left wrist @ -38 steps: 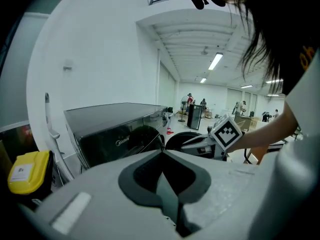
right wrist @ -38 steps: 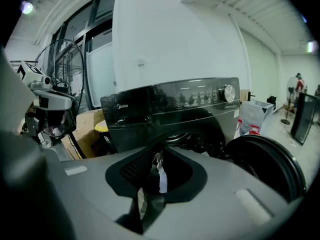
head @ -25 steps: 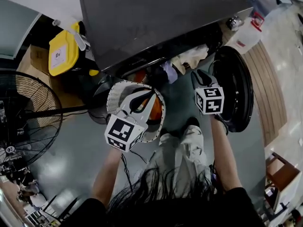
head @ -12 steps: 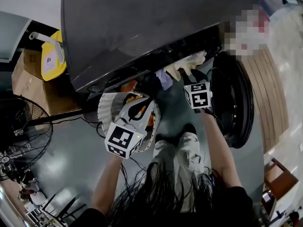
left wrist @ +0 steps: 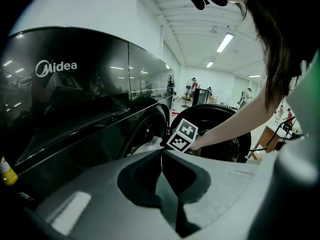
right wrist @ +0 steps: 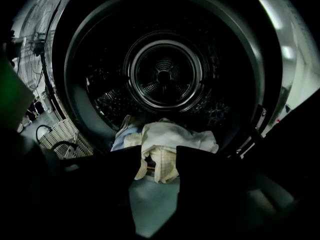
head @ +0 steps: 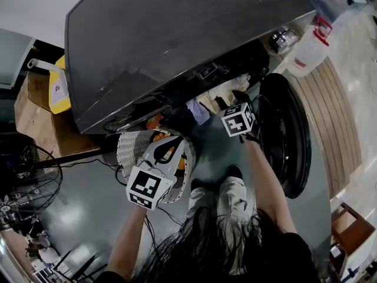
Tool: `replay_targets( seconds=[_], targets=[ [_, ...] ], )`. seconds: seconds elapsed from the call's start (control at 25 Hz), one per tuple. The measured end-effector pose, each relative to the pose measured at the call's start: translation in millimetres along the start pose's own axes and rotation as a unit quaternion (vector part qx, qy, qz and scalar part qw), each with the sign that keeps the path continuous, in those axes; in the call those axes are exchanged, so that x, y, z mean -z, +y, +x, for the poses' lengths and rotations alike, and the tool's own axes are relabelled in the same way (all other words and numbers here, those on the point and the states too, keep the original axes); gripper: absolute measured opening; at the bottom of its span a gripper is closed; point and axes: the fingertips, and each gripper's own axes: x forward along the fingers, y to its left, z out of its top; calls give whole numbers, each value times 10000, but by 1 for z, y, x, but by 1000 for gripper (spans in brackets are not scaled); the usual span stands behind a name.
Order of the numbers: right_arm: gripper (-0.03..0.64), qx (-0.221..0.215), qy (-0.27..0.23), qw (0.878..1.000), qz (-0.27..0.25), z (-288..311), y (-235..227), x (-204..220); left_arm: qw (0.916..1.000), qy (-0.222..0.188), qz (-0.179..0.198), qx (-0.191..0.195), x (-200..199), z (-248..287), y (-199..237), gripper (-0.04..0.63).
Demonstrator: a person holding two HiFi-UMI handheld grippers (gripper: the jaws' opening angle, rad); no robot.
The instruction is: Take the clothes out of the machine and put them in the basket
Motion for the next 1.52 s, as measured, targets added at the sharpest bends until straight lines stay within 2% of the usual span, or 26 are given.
replay_targets(
  seconds=[0.24,0.68,0.76,0.84,0.88,1.0,1.16,1.36,1.52],
  targets=[
    [318,167,43,9984,-539,22,-8,5,9998,-101,148,-10,8,13,-6,0],
    [318,479,450,9848,-1608,69,-19,19,9994,-109,311,-98,38,10,3,0],
    [286,536,569,9832,-1651,78,-20,24,9995,-91,274,-139,45,9,5,0],
    [211,628,616,9846,-1509,83,-25,29,9995,-78,244,-169,50,10,7,0],
    [195,661,581,9868,-1357,84,-27,30,9995,-71,231,-182,51,11,8,0],
    [87,716,302,9928,-911,77,-32,25,9997,-25,158,-196,56,12,9,0],
    [69,666,10,9953,-705,57,-27,16,9999,63,26,-75,52,10,3,0],
    [64,561,-363,9968,-449,15,-15,0,9999,68,76,119,30,6,-9,0],
    [63,493,-667,9965,45,-24,-10,-10,9998,0,79,177,9,-2,-15,0]
  ],
)
